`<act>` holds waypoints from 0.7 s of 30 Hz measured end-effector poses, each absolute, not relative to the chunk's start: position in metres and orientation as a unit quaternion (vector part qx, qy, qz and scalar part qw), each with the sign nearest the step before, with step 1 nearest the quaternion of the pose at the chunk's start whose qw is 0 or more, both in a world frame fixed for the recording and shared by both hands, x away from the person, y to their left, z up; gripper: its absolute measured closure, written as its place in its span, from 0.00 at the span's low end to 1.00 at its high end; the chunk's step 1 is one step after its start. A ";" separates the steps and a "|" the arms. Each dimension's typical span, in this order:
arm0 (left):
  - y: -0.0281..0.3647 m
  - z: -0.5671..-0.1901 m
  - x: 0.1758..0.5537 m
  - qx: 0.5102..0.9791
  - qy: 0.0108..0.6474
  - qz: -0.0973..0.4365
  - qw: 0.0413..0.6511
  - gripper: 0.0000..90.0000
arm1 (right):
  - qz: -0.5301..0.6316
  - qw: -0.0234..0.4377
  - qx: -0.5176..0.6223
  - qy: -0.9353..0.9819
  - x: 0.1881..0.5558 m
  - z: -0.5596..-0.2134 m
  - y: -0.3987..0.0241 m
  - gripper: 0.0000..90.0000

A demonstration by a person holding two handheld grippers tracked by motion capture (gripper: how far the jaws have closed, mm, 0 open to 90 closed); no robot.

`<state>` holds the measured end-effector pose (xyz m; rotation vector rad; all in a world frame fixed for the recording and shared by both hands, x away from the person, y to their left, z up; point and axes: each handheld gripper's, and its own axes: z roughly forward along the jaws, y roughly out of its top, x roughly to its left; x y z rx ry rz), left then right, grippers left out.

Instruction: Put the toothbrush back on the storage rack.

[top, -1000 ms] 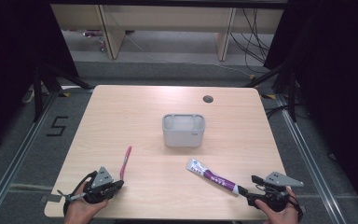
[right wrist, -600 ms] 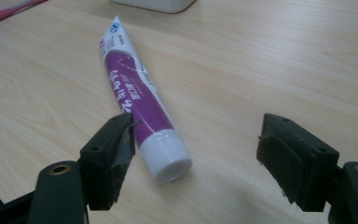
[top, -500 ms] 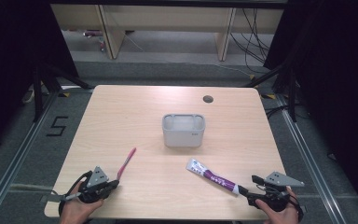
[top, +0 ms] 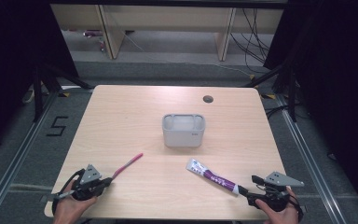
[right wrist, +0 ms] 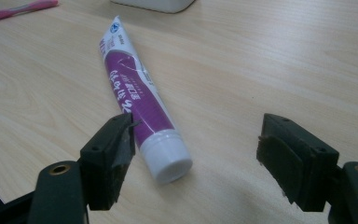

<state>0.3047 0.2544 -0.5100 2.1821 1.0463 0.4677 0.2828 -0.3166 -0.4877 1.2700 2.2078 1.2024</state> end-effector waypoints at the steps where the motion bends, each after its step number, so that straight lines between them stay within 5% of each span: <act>1: 0.257 -0.511 0.306 0.829 0.409 0.182 0.336 1.00 | 0.424 0.163 0.445 0.772 0.283 -0.488 -0.316 0.31; 21: 0.272 -0.514 0.327 0.823 0.430 0.195 0.317 1.00 | 0.424 0.151 0.453 0.769 0.283 -0.489 -0.314 0.31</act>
